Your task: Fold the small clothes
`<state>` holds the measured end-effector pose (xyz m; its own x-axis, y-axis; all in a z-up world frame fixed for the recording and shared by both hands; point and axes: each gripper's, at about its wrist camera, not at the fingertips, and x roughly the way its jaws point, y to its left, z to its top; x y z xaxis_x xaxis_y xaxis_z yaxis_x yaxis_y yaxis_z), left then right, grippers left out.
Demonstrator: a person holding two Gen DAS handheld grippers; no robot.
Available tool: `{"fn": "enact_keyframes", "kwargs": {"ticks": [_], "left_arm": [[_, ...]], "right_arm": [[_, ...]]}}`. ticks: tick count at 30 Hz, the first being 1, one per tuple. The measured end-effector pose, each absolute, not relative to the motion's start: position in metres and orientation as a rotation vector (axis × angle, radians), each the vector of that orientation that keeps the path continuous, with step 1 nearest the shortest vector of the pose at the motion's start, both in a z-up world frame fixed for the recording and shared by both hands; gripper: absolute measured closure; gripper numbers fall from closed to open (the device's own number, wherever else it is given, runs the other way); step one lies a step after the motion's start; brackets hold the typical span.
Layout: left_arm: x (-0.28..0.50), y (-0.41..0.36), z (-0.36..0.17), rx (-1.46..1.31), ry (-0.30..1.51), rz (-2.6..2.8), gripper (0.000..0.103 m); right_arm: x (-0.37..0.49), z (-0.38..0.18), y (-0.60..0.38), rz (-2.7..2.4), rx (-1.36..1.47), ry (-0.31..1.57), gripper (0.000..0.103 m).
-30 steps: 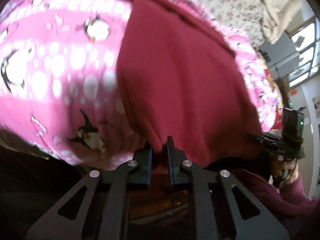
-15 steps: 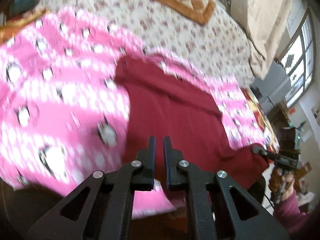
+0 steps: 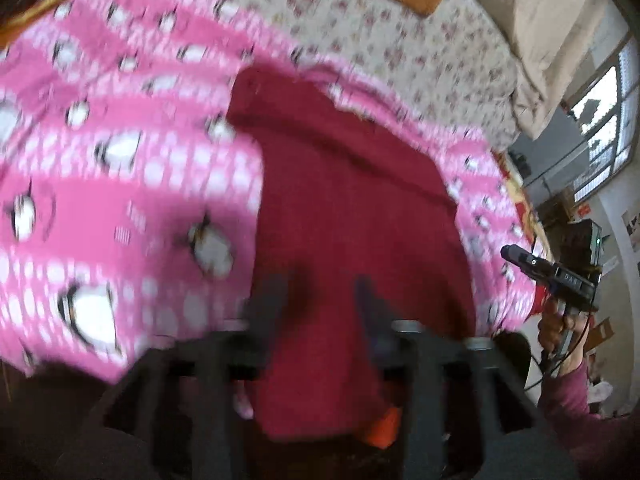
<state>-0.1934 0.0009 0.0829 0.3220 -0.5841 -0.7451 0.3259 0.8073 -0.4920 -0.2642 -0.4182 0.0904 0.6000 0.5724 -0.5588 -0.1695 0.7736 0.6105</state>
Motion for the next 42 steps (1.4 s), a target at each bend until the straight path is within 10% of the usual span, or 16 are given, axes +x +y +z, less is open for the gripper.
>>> {"fn": "enact_keyframes", "kwargs": {"ticks": [3, 7, 29, 38, 42], "left_arm": [[-0.206, 0.007, 0.060, -0.266, 1.186, -0.587, 0.038], [-0.223, 0.006, 0.038, -0.174, 1.247, -0.555, 0.038], [-0.247, -0.043, 0.007, -0.064, 1.347, -0.671, 0.039], [-0.240, -0.032, -0.003, -0.140, 1.365, -0.636, 0.039], [-0.244, -0.034, 0.001, -0.083, 1.343, -0.644, 0.086]], "right_arm": [[-0.270, 0.072, -0.414, 0.436, 0.492, 0.926, 0.085], [-0.292, 0.046, -0.412, 0.420, 0.468, 1.038, 0.053], [-0.328, -0.033, -0.392, 0.446, 0.438, 1.315, 0.044], [-0.325, -0.026, -0.371, 0.552, 0.364, 1.267, 0.060], [-0.323, -0.031, -0.377, 0.506, 0.419, 1.236, 0.060]]}}
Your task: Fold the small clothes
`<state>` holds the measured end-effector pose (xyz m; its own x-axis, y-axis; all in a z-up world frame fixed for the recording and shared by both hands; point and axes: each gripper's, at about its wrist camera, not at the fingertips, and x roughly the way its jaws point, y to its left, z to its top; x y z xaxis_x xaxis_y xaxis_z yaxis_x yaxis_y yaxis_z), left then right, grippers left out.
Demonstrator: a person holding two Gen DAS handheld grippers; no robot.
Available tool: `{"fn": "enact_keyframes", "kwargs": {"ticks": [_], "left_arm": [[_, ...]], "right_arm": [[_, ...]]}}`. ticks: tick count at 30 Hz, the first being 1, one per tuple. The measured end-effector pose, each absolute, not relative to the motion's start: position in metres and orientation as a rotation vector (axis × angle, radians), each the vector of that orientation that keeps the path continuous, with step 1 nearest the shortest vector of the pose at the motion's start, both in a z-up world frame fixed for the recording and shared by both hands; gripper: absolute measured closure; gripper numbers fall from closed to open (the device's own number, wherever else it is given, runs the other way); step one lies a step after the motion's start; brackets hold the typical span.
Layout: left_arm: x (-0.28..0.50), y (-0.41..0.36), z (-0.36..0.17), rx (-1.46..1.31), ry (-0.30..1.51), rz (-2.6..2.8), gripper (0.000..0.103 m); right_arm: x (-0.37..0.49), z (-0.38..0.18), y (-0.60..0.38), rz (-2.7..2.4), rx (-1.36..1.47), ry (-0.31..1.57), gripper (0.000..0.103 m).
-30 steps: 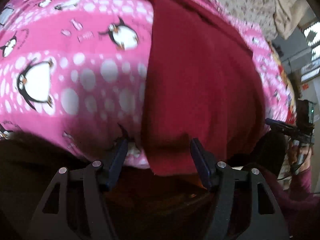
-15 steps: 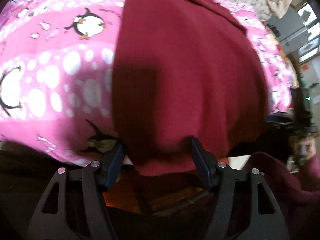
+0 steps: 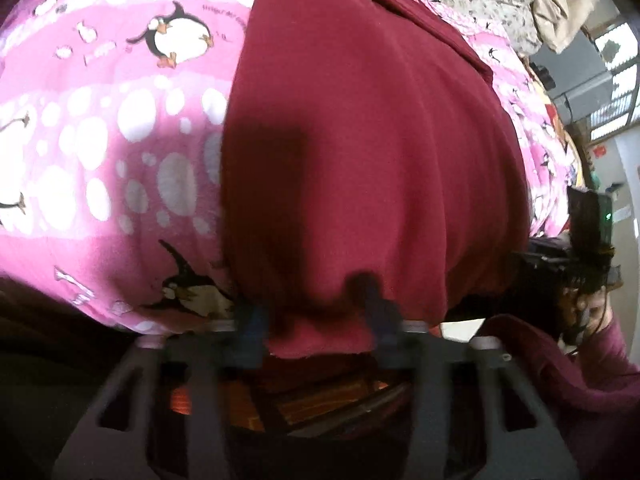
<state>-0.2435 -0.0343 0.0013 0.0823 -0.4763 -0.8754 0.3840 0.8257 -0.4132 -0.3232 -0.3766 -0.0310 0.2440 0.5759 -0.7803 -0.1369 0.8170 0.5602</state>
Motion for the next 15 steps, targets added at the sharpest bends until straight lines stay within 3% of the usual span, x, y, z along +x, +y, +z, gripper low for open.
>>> {"fn": "enact_keyframes", "kwargs": {"ticks": [1, 2, 3, 15], "left_arm": [[-0.243, -0.032, 0.001, -0.092, 1.341, -0.649, 0.089], [-0.242, -0.030, 0.002, -0.113, 1.342, -0.659, 0.091], [-0.241, -0.028, 0.002, -0.123, 1.341, -0.664, 0.092], [-0.224, -0.021, 0.076, -0.193, 1.132, -0.740, 0.093]], "right_arm": [[-0.324, -0.029, -0.375, 0.502, 0.412, 1.233, 0.069], [-0.324, -0.028, -0.374, 0.503, 0.405, 1.230, 0.087], [-0.325, -0.024, -0.374, 0.509, 0.401, 1.219, 0.090], [-0.313, 0.045, -0.380, 0.628, 0.446, 1.015, 0.092]]}}
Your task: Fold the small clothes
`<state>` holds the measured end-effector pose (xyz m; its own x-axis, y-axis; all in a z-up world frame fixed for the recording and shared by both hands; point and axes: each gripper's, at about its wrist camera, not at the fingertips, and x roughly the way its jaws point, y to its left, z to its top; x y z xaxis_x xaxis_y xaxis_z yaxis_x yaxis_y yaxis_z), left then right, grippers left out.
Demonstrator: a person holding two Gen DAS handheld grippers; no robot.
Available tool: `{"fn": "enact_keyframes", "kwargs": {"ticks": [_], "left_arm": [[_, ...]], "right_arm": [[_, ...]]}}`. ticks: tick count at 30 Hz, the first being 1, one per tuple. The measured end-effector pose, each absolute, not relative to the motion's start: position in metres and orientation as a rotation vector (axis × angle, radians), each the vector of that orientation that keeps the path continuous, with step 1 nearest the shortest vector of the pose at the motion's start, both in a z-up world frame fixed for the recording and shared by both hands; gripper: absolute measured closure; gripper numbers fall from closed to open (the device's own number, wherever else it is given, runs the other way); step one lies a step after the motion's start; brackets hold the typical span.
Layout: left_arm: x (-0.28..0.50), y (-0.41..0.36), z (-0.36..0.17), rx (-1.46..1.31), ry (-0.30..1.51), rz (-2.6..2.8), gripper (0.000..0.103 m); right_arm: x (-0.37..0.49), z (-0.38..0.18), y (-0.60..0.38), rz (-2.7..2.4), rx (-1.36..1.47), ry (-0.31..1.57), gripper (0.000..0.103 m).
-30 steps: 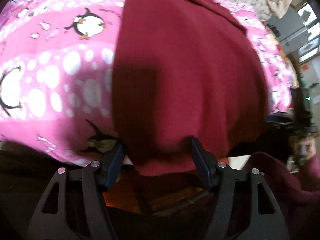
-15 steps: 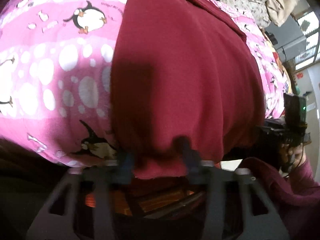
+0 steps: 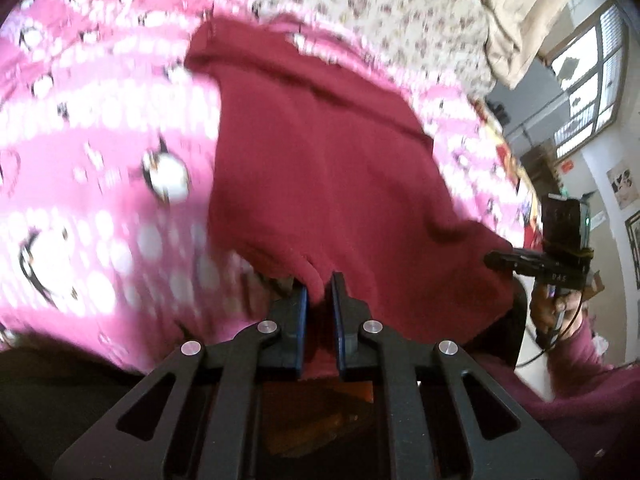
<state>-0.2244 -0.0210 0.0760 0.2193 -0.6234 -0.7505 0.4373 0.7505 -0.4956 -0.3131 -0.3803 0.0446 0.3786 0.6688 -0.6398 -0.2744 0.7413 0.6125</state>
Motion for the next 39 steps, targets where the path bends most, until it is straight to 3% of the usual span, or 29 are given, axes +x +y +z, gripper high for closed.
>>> {"fn": "enact_keyframes", "kwargs": {"ticks": [9, 15, 23, 36, 39], "left_arm": [[-0.150, -0.028, 0.136, -0.226, 0.920, -0.687, 0.093], [-0.093, -0.042, 0.143, -0.278, 0.873, -0.624, 0.093], [-0.029, -0.065, 0.136, -0.265, 0.896, -0.546, 0.093], [0.062, -0.085, 0.074, -0.302, 1.040, -0.467, 0.092], [0.072, -0.075, 0.072, -0.390, 1.041, -0.516, 0.077]], "right_arm": [[-0.275, 0.086, -0.412, 0.582, 0.552, 0.795, 0.092], [-0.227, 0.093, -0.435, 0.506, 0.695, 0.702, 0.092], [-0.162, 0.098, -0.456, 0.417, 0.697, 0.700, 0.092], [-0.055, 0.034, -0.489, 0.291, 0.795, 0.827, 0.092], [-0.042, 0.018, -0.498, 0.275, 0.835, 0.879, 0.092]]}}
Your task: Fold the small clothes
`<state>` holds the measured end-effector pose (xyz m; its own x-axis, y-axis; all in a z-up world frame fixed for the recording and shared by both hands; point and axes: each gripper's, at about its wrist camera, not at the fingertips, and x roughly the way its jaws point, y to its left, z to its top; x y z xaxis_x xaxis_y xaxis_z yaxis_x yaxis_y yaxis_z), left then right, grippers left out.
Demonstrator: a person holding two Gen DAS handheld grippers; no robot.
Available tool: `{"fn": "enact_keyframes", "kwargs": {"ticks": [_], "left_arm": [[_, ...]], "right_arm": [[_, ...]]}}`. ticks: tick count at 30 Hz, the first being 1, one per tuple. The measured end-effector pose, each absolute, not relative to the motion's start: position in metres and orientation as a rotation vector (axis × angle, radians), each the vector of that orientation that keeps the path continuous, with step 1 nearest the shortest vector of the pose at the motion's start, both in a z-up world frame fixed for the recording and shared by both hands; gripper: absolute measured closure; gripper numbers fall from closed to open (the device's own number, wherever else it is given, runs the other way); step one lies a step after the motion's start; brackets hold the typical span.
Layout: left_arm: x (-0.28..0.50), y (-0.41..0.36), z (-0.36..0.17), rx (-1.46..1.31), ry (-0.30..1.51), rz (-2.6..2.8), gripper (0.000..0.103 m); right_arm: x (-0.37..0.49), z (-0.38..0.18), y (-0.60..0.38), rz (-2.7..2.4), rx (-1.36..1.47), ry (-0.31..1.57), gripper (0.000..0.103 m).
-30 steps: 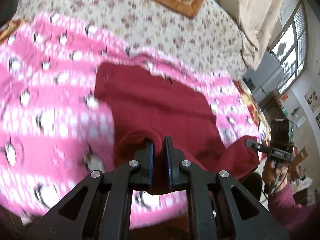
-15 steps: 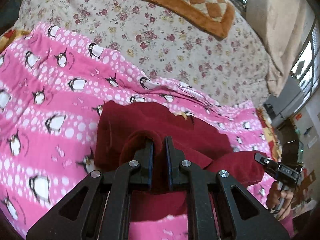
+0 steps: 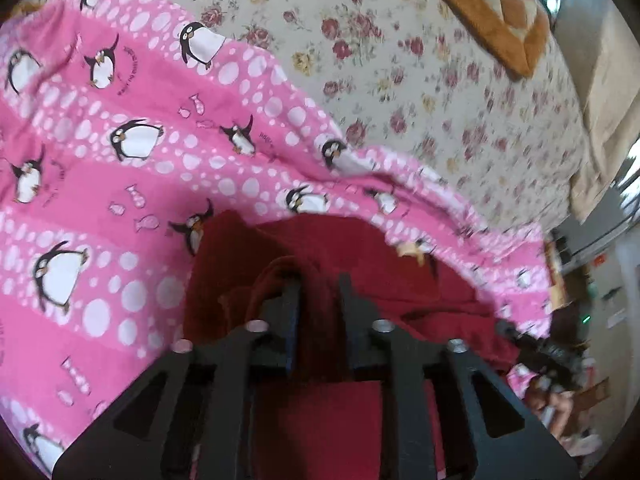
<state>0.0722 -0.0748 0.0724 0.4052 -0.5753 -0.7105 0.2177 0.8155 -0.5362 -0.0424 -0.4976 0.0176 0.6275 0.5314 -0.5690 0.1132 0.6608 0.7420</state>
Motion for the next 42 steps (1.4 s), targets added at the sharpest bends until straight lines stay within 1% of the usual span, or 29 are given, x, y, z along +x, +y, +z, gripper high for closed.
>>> {"fn": "enact_keyframes", "kwargs": {"ticks": [2, 3, 4, 5, 6, 7, 11, 13, 16, 20, 23, 26, 28, 31, 34, 37, 39, 42], "left_arm": [[0.075, -0.069, 0.080, -0.417, 1.022, -0.545, 0.066], [0.075, -0.066, 0.085, -0.410, 0.995, -0.540, 0.050], [0.075, -0.065, 0.091, -0.405, 0.969, -0.527, 0.042], [0.075, -0.063, 0.095, -0.406, 0.953, -0.523, 0.042], [0.076, -0.061, 0.098, -0.415, 0.954, -0.529, 0.042], [0.077, -0.061, 0.099, -0.422, 0.960, -0.534, 0.042], [0.067, -0.059, 0.106, -0.400, 0.941, -0.551, 0.041], [0.062, -0.065, 0.105, -0.361, 0.938, -0.561, 0.040], [0.063, -0.085, 0.092, -0.296, 0.984, -0.547, 0.040], [0.078, -0.109, 0.060, -0.195, 1.085, -0.457, 0.040], [0.091, -0.108, 0.041, -0.196, 1.110, -0.409, 0.040], [0.096, -0.096, 0.036, -0.265, 1.116, -0.410, 0.040], [0.091, -0.086, 0.042, -0.290, 1.113, -0.426, 0.040], [0.071, -0.071, 0.058, -0.289, 1.089, -0.483, 0.040], [0.034, -0.049, 0.075, -0.278, 1.074, -0.576, 0.040], [-0.003, -0.033, 0.084, -0.231, 1.075, -0.650, 0.040], [-0.028, -0.028, 0.086, -0.193, 1.077, -0.697, 0.040], [-0.056, -0.031, 0.075, -0.168, 1.132, -0.769, 0.040]], "right_arm": [[-0.046, 0.021, -0.504, 0.296, 0.846, 0.846, 0.088], [-0.050, 0.028, -0.507, 0.314, 0.842, 0.815, 0.086], [-0.054, 0.033, -0.508, 0.329, 0.828, 0.795, 0.077], [-0.056, 0.039, -0.509, 0.323, 0.806, 0.771, 0.067], [-0.060, 0.046, -0.512, 0.292, 0.786, 0.746, 0.045], [-0.061, 0.050, -0.515, 0.273, 0.784, 0.729, 0.037], [-0.077, 0.064, -0.523, 0.293, 0.825, 0.686, 0.037], [-0.083, 0.073, -0.508, 0.316, 0.745, 0.691, 0.037], [-0.077, 0.076, -0.478, 0.350, 0.633, 0.729, 0.037], [-0.039, 0.056, -0.452, 0.289, 0.557, 0.828, 0.037], [0.000, 0.030, -0.456, 0.126, 0.500, 0.913, 0.037], [0.019, 0.009, -0.466, 0.074, 0.519, 0.931, 0.038], [0.021, 0.006, -0.466, 0.077, 0.514, 0.924, 0.038], [0.007, 0.017, -0.464, 0.085, 0.510, 0.908, 0.038], [-0.026, 0.038, -0.465, 0.158, 0.571, 0.890, 0.038], [-0.065, 0.049, -0.461, 0.198, 0.548, 0.900, 0.037], [-0.090, 0.053, -0.461, 0.206, 0.529, 0.902, 0.037], [-0.126, 0.054, -0.461, 0.215, 0.507, 0.903, 0.037]]}}
